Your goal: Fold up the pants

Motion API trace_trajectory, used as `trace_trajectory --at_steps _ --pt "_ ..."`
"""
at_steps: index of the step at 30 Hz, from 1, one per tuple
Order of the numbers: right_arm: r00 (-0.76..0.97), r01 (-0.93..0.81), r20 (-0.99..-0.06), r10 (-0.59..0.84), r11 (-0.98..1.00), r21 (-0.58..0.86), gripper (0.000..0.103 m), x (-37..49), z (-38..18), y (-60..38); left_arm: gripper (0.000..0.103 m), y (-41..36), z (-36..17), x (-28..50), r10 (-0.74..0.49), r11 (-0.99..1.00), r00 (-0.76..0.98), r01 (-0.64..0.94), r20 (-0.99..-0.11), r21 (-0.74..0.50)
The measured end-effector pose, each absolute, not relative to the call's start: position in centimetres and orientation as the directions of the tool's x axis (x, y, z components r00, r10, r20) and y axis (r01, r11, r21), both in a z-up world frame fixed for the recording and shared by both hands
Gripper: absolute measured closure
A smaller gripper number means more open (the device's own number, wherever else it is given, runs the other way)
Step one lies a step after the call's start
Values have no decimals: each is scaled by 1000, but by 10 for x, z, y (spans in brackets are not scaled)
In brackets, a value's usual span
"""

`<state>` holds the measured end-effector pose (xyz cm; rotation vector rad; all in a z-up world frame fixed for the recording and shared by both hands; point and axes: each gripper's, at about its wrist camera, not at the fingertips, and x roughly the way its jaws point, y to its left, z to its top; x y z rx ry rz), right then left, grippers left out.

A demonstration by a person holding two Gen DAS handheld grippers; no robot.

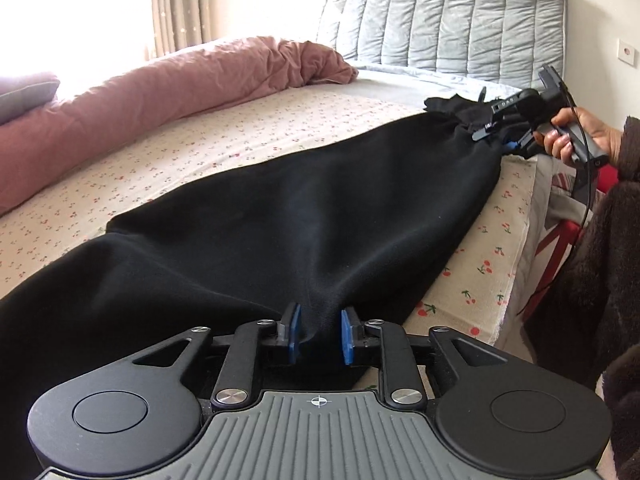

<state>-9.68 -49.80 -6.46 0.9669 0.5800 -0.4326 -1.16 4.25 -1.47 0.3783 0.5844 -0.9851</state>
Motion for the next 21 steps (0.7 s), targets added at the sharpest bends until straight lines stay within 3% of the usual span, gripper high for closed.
trace_trajectory --at_steps 2,3,5,8,11,13,16,18,20,21 --pt "776 588 -621 -109 482 650 47 -90 -68 -498 66 41 -17 -10 -646 525 436 849 -627 50" --pt "771 595 -623 -133 499 630 53 -86 -65 -494 63 39 -19 -9 -635 529 438 847 -636 54" --pt "750 610 -638 -174 555 566 76 -75 -60 -483 62 35 -23 -7 -613 531 434 845 -660 63" --pt "784 575 -575 -233 622 532 83 -69 -36 -471 62 33 -26 -8 -603 527 428 847 -673 68" --pt "843 507 -468 -266 683 526 86 -72 -8 -472 62 30 -27 -7 -602 524 418 850 -680 59" --pt "852 496 -451 -265 683 536 87 -73 -5 -483 62 28 -29 -10 -599 520 417 852 -684 64" --pt "801 561 -547 -245 627 541 87 -67 -31 -507 62 27 -29 -14 -607 511 408 857 -682 58" --pt "718 633 -663 -212 597 493 86 -60 -57 -515 62 30 -28 -15 -608 510 401 858 -685 50" --pt "732 615 -651 -202 608 502 84 -64 -59 -516 62 34 -28 -19 -605 512 410 857 -683 61" --pt "736 612 -645 -207 611 502 77 -67 -54 -515 59 37 -27 -20 -605 515 415 855 -680 64"
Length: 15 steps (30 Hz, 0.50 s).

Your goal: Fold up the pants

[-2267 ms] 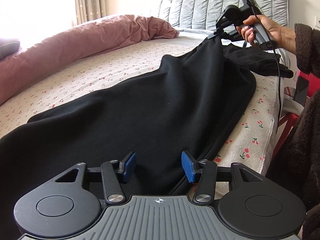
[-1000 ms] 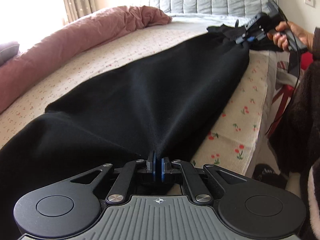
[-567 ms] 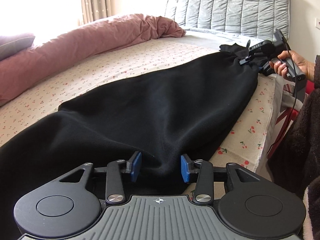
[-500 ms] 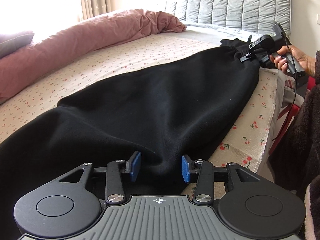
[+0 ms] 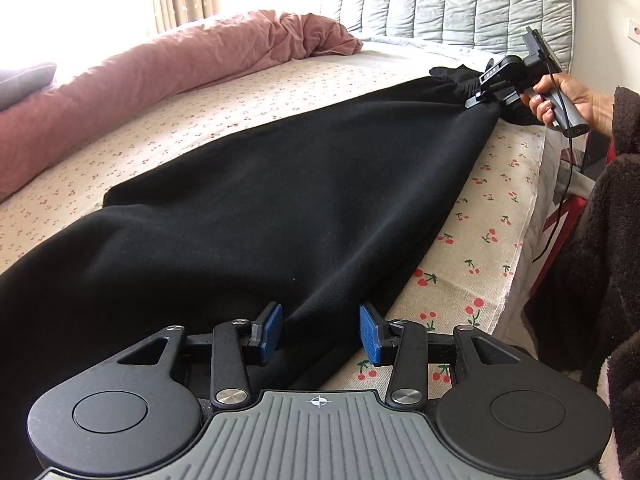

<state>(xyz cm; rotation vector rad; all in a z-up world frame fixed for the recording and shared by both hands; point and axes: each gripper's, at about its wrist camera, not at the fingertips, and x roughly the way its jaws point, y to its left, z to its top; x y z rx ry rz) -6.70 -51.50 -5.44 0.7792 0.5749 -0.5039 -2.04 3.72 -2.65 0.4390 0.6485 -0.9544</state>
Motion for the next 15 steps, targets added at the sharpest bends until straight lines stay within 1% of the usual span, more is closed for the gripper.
trace_trajectory --at_steps 1,2,4,7,8,10,11,15 --pt "741 611 -633 -224 614 499 72 -71 -49 -512 51 41 -26 -22 -602 522 423 850 -678 66" --pt "742 615 -620 -254 626 480 60 -76 -43 -509 47 45 -25 -22 -596 534 436 843 -675 72" --pt "733 632 -592 -335 659 408 53 -85 -30 -500 38 57 -22 -23 -578 570 481 816 -659 95" --pt "730 641 -537 -424 698 320 43 -95 -12 -486 32 79 -14 -21 -543 653 552 751 -633 95" --pt "738 631 -518 -433 715 301 38 -96 -8 -480 30 87 -11 -19 -527 686 575 722 -625 86" --pt "768 586 -486 -416 763 272 34 -92 0 -461 25 107 -5 -11 -486 763 630 643 -606 56" --pt "787 553 -477 -391 790 264 31 -88 3 -451 25 118 -2 -7 -466 797 652 603 -599 36" --pt "853 376 -461 -245 901 216 28 -65 9 -400 24 160 12 3 -354 913 756 407 -550 -28"
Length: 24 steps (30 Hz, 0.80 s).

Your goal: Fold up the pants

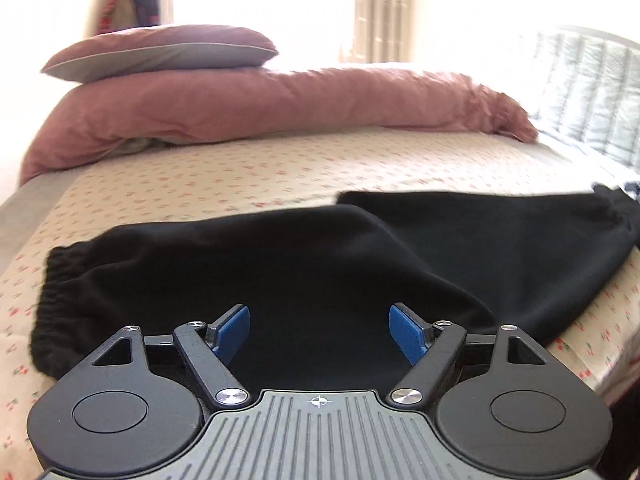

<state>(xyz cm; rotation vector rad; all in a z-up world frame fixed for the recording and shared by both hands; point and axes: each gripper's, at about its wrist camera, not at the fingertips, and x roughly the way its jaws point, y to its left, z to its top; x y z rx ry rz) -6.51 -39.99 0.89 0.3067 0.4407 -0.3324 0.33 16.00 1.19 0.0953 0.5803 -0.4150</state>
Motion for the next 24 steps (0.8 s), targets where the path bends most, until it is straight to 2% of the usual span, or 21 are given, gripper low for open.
trace_trajectory --at_steps 5,7,10,13,14,16,17,19,22,24 --pt "871 146 -489 -57 978 146 24 -41 8 -335 21 218 21 8 -123 989 874 67 -471 -135" --pt "862 58 -506 20 989 138 22 -33 6 -312 21 235 19 11 -72 987 874 -8 -480 -162" --pt "834 -51 -540 115 990 132 20 -20 1 -282 24 261 11 16 -18 966 841 -124 -540 -225" --pt "801 -156 -568 189 982 107 20 -13 -4 -252 26 280 5 16 -28 937 823 -176 -568 -301" --pt "790 -186 -576 210 977 101 20 -12 -5 -243 29 284 3 17 -33 929 821 -185 -570 -320" --pt "762 -266 -590 268 960 92 20 -11 -8 -224 46 286 -1 20 -36 922 808 -199 -588 -331" --pt "748 -303 -593 299 948 96 21 -11 -9 -218 50 286 -4 22 -41 922 798 -201 -601 -330" --pt "702 -394 -604 377 912 112 24 -10 -11 -203 71 285 -11 24 -54 920 776 -205 -629 -333" --pt "657 -463 -614 438 877 130 25 -10 -14 -191 82 278 -12 24 -45 934 770 -195 -637 -301" --pt "633 -483 -631 447 866 129 26 -9 -16 -185 86 280 -4 17 -35 931 799 -192 -600 -310"
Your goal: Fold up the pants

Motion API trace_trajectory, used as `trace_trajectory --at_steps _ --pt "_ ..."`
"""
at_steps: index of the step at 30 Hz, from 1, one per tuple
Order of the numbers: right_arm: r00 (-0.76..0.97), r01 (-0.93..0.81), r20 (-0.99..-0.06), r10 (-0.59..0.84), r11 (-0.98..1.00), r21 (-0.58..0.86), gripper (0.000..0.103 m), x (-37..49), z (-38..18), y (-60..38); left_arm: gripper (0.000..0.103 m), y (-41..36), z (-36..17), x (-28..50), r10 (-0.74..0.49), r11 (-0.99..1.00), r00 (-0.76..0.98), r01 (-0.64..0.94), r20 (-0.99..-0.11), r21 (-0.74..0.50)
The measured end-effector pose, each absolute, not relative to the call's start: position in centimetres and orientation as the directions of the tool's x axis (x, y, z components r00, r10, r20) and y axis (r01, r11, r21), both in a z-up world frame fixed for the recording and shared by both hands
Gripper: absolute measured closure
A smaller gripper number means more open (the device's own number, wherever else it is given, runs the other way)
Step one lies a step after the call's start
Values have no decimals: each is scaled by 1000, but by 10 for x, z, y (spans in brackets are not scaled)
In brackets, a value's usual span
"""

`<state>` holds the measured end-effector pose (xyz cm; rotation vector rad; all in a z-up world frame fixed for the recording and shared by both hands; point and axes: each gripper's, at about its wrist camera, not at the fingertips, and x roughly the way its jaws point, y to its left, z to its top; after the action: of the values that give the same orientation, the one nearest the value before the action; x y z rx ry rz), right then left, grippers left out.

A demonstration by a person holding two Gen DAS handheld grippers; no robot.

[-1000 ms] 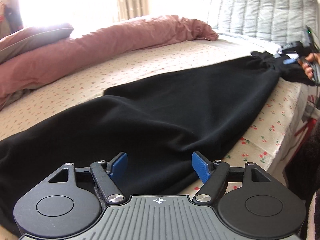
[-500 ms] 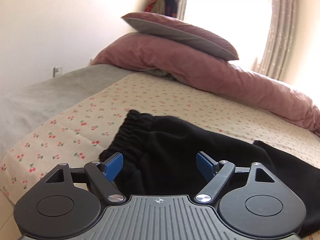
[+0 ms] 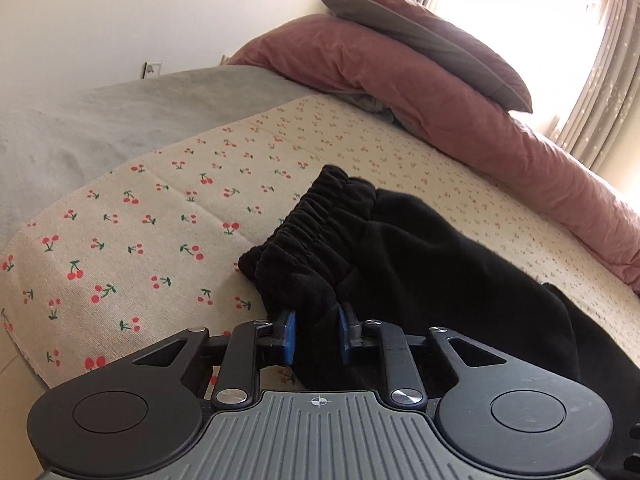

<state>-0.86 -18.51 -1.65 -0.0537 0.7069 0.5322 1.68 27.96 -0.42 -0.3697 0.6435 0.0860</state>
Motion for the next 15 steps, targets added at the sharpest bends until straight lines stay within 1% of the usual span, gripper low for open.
trace_trajectory --at_steps 2,3,5,7,8,9,11,12,13,15 --pt "620 -478 -652 436 869 127 26 -4 -21 -183 86 287 6 9 2 922 827 -219 -562 -319" --pt "614 -474 -661 431 871 128 26 -2 -22 -183 86 291 8 9 29 919 821 -247 -570 -308" --pt "598 -460 -683 419 878 135 26 4 -26 -185 85 298 1 16 30 915 778 -275 -628 -296" --pt "587 -455 -697 412 880 137 26 5 -29 -187 80 296 -14 28 19 935 715 -260 -699 -240" --pt "587 -456 -696 412 879 136 26 4 -28 -187 78 294 -15 28 32 941 716 -257 -697 -221" --pt "590 -456 -693 414 879 136 26 4 -27 -188 73 292 -11 24 44 946 734 -249 -678 -208" --pt "604 -455 -681 414 881 132 26 2 -24 -191 57 289 2 15 83 954 776 -243 -626 -174" --pt "616 -455 -669 416 881 129 26 3 -20 -193 42 289 8 10 118 950 799 -263 -589 -167" --pt "624 -455 -659 419 881 130 26 7 -17 -194 38 288 15 5 152 947 824 -280 -546 -158" --pt "636 -448 -650 417 885 129 26 18 -9 -196 37 281 28 1 180 953 851 -276 -494 -128"
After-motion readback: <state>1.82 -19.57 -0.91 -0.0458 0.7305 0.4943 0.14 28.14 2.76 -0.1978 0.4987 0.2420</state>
